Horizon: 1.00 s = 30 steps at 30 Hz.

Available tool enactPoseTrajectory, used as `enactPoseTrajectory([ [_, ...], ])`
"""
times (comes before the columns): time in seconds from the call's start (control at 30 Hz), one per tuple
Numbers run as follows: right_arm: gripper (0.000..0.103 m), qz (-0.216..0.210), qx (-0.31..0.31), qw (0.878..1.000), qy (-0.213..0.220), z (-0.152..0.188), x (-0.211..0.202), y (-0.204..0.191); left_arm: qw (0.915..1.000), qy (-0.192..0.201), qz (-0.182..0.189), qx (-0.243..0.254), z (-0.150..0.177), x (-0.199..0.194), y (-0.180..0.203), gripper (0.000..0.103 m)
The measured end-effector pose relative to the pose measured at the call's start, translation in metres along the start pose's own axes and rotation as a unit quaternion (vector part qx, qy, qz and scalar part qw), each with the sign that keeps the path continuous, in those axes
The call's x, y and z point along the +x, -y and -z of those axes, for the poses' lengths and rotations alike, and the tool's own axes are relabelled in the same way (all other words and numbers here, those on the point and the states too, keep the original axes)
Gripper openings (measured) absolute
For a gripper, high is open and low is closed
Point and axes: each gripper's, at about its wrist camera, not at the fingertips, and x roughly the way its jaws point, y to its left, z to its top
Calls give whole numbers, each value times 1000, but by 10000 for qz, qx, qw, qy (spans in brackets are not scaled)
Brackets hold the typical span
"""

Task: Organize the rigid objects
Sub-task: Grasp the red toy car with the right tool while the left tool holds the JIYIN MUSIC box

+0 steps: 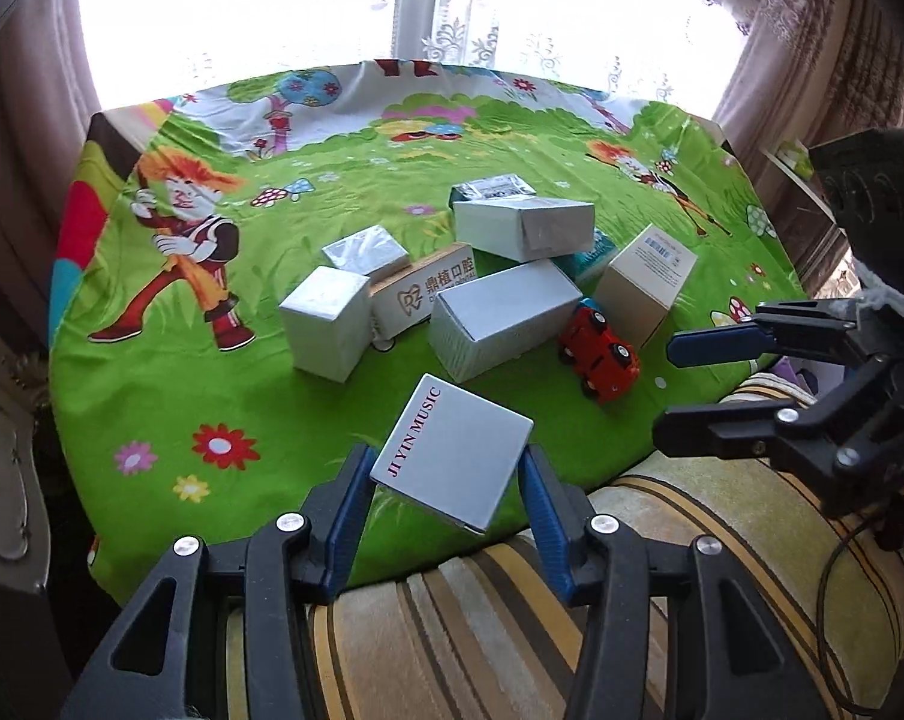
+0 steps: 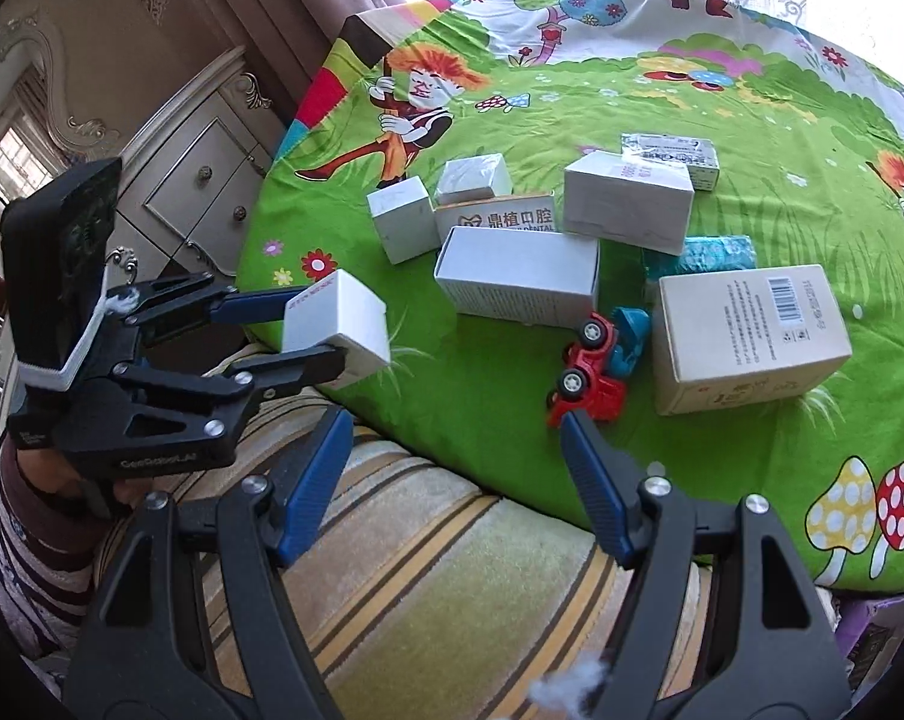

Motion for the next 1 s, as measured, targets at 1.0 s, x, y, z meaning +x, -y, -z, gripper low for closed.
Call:
enactPoseTrajectory([
  [1.0, 74, -445, 307, 9944, -911, -12, 80, -1, 9941, 296, 251, -1010, 16, -15, -36, 50],
])
